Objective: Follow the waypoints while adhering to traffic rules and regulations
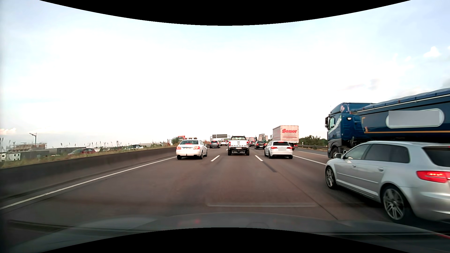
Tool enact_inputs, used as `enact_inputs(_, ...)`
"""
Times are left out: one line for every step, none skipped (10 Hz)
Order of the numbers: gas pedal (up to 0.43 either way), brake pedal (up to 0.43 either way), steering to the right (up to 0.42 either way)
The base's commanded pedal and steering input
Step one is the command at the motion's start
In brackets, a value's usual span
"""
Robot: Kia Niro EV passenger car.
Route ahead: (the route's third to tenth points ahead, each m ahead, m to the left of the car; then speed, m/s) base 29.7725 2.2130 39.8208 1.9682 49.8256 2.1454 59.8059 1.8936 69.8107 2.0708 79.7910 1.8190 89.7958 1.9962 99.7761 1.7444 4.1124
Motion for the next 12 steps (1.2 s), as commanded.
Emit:
enact_inputs(0.047,0.0,-0.006)
enact_inputs(0.047,0.0,-0.006)
enact_inputs(0.047,0.0,-0.006)
enact_inputs(0.047,0.0,-0.006)
enact_inputs(0.047,0.0,-0.006)
enact_inputs(0.047,0.0,-0.006)
enact_inputs(0.047,0.0,-0.006)
enact_inputs(0.047,0.0,-0.006)
enact_inputs(0.047,0.0,-0.006)
enact_inputs(0.047,0.0,-0.006)
enact_inputs(0.047,0.0,-0.006)
enact_inputs(0.047,0.0,-0.006)
